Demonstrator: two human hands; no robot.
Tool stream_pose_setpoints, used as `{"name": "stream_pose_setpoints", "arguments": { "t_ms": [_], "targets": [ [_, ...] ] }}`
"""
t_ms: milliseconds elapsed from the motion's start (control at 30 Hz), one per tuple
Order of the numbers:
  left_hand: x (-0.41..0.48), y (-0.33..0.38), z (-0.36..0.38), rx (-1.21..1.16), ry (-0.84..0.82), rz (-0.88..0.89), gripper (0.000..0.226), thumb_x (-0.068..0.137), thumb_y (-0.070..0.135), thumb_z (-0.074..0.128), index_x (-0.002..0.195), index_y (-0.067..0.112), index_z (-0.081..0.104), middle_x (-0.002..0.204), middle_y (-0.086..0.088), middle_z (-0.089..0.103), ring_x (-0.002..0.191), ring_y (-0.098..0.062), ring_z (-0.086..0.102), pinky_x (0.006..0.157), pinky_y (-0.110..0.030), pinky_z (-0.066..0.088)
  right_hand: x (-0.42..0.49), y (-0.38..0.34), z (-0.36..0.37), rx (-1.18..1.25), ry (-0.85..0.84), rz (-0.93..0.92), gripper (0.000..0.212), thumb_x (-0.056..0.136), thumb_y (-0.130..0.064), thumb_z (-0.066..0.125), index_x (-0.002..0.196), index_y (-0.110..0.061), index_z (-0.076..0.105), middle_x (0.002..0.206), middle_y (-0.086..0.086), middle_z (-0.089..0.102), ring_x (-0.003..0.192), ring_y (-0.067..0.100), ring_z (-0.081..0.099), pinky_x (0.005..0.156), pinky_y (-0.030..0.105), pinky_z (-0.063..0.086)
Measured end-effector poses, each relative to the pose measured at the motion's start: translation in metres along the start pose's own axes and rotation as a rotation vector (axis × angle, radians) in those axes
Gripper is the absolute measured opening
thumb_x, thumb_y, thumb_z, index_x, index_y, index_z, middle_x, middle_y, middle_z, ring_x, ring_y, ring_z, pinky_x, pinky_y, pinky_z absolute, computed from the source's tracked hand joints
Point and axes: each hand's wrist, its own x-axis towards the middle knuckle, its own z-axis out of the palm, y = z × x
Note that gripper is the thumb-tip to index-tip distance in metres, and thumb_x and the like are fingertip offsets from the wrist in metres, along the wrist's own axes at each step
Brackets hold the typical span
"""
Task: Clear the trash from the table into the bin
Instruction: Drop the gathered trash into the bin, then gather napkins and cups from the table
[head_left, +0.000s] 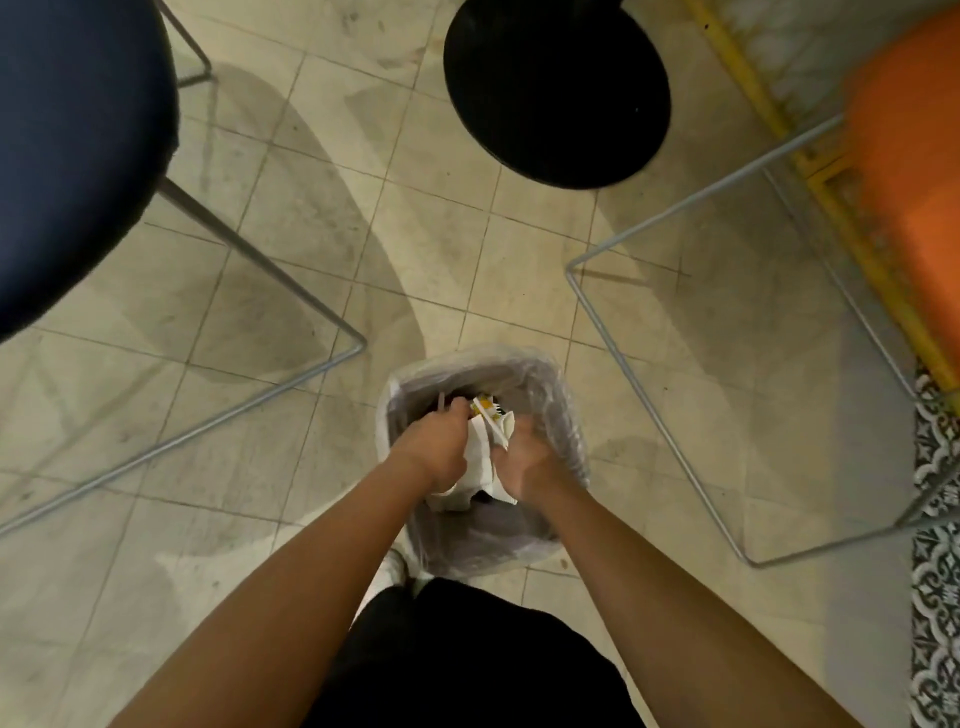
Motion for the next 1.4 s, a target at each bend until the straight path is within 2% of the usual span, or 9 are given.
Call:
{"name": "stream_pose_setpoints", "arguments": {
  "t_ms": [100,233,333,500,633,767,933,1200,1400],
  "targets": [
    [0.013,-0.005,0.010,0.057,-0.015,0.011,0.050,0.089,0.004,0.047,0.137,0.008,0.031,0.127,-0.019,0.055,0.114,-0.034,0.055,0.088,-0.038,0.044,0.011,0.004,0.005,-0.063,-0.036,0.012,0.056,0.096,-0.023,0.047,0.142,-0.005,0.019,0.142,0.018,0.040,0.128,0.033,0.042,0.102,0.036,0.036],
    [0.022,-0.009,0.020,0.100,-0.010,0.011,0.049,0.089,0.004,0.047,0.136,0.008,0.033,0.130,-0.019,0.053,0.118,-0.035,0.051,0.094,-0.041,0.043,0.018,0.006,0.008,-0.056,-0.022,0.004,0.052,0.091,-0.019,0.055,0.134,-0.006,0.028,0.134,0.018,0.045,0.123,0.035,0.046,0.098,0.036,0.039],
    [0.022,-0.008,0.021,0.097,0.030,-0.003,0.054,0.087,0.005,0.052,0.137,0.005,0.032,0.139,-0.017,0.042,0.126,-0.035,0.041,0.103,-0.039,0.038,0.017,0.004,0.007,-0.061,-0.005,-0.026,0.059,0.085,-0.015,0.062,0.133,-0.006,0.029,0.133,0.018,0.044,0.123,0.035,0.045,0.098,0.036,0.039],
    [0.008,-0.007,0.006,-0.038,0.125,-0.034,0.054,0.083,0.001,0.055,0.133,0.006,0.037,0.137,-0.016,0.041,0.125,-0.032,0.042,0.104,-0.036,0.036,0.006,-0.006,0.002,-0.082,0.023,-0.076,0.074,0.078,-0.012,0.070,0.138,-0.007,0.026,0.140,0.016,0.036,0.129,0.032,0.039,0.104,0.036,0.037],
    [-0.021,-0.003,-0.018,-0.179,0.171,-0.047,0.057,0.081,-0.003,0.054,0.134,0.007,0.037,0.137,-0.017,0.042,0.124,-0.032,0.044,0.101,-0.033,0.037,-0.015,-0.019,-0.010,-0.105,0.050,-0.099,0.078,0.078,-0.016,0.072,0.141,-0.008,0.027,0.143,0.015,0.035,0.133,0.031,0.036,0.108,0.036,0.035],
    [-0.062,-0.002,-0.047,-0.223,0.236,-0.025,0.052,0.082,-0.001,0.054,0.132,0.009,0.043,0.129,-0.016,0.051,0.115,-0.032,0.052,0.089,-0.033,0.042,-0.053,-0.040,-0.028,-0.106,0.079,-0.156,0.063,0.082,-0.015,0.067,0.135,-0.007,0.035,0.139,0.014,0.041,0.129,0.028,0.040,0.106,0.034,0.035],
    [-0.112,0.001,-0.085,-0.366,0.377,0.000,0.044,0.083,0.002,0.056,0.126,0.012,0.051,0.126,-0.011,0.055,0.113,-0.029,0.054,0.086,-0.028,0.039,-0.097,-0.071,-0.053,-0.061,0.146,-0.283,0.043,0.087,-0.011,0.060,0.127,-0.007,0.046,0.133,0.012,0.048,0.126,0.026,0.044,0.107,0.035,0.036],
    [-0.194,-0.001,-0.151,-0.509,0.580,0.019,0.036,0.086,0.010,0.059,0.121,0.015,0.054,0.120,-0.001,0.060,0.112,-0.015,0.053,0.087,-0.018,0.036,-0.165,-0.139,-0.087,-0.086,0.191,-0.482,0.036,0.088,-0.013,0.057,0.123,-0.010,0.051,0.126,0.009,0.048,0.121,0.025,0.046,0.103,0.040,0.040],
    [-0.235,-0.025,-0.202,-0.574,0.747,-0.034,0.031,0.085,0.013,0.061,0.115,0.016,0.058,0.113,0.002,0.063,0.105,-0.013,0.058,0.086,-0.020,0.040,-0.199,-0.210,-0.097,-0.140,0.178,-0.582,0.036,0.088,-0.015,0.056,0.124,-0.011,0.051,0.128,0.007,0.048,0.123,0.022,0.043,0.105,0.037,0.038]
  ]
}}
